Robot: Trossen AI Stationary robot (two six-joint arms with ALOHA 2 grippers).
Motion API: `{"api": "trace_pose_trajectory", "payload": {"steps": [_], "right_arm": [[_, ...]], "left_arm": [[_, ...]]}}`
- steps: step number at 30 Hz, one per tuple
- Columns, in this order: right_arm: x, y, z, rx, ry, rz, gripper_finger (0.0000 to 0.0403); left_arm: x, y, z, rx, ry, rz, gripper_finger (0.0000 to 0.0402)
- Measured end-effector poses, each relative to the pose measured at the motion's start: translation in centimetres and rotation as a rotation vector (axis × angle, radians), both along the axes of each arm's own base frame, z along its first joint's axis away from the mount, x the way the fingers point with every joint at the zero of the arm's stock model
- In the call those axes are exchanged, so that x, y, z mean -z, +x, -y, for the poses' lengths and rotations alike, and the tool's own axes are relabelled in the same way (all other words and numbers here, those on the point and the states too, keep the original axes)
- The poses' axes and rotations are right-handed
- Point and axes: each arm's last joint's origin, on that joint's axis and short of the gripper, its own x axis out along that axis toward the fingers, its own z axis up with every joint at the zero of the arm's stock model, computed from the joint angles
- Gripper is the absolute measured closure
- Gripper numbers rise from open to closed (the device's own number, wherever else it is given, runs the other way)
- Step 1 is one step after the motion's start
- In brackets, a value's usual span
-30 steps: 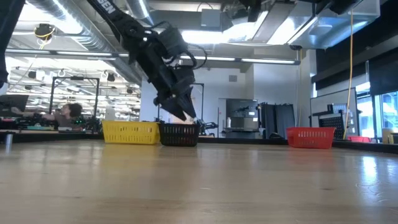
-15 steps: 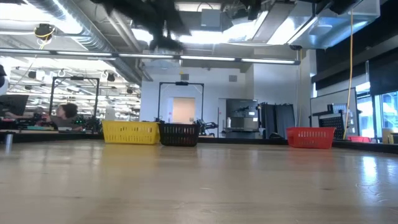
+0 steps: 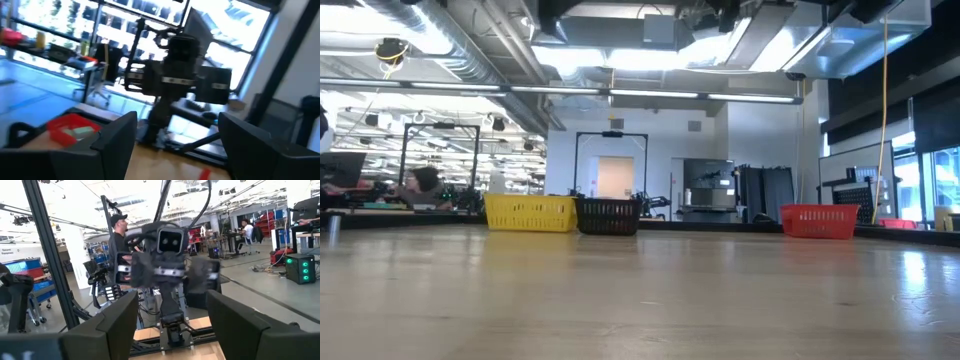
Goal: Sort & place blocks by color
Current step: Put the red block into the black bin
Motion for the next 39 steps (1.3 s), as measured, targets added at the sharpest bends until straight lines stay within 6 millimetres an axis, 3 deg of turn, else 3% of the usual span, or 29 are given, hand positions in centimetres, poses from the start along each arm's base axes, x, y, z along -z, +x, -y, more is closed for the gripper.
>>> {"api": "trace_pose_trajectory", "payload": {"steps": [6, 14, 20, 25, 30, 33, 39], "right_arm": [[0.0, 0.0, 0.0, -0.003, 0.022, 0.001, 0.0166], [0.0, 0.0, 0.0, -0.013, 0.064, 0.001, 0.0166], [0.0, 0.2, -0.2, -0.118, 0.276, -0.06, 0.0166], [-0.3, 0.3, -1.7, -0.232, 0.428, -0.536, 0.0166], [0.8, -2.0, -5.3, -0.251, 0.586, -1.097, 0.0166], [1.8, -3.9, -7.9, -0.198, 0.73, -1.333, 0.0166], [5.4, -7.6, -12.6, -0.027, 0.921, -1.614, 0.0166]], "left_arm": [[0.4, -1.7, 1.1, 0.053, -0.013, 0.05, 0.0131], [-0.3, -2.5, 1.2, 0.05, -0.007, 0.093, 0.0131], [-0.4, -2.6, 1.2, 0.044, 0.013, 0.092, 0.0131], [-0.3, -2.6, 1.1, 0.034, 0.011, 0.087, 0.013], [0.1, -2.5, 1.0, 0.0, 0.007, 0.045, 0.0132], [0.2, -2.4, 1.0, 0.001, 0.007, 0.035, 0.013], [0.2, -2.4, 1.0, -0.001, 0.009, 0.028, 0.0134]]}}
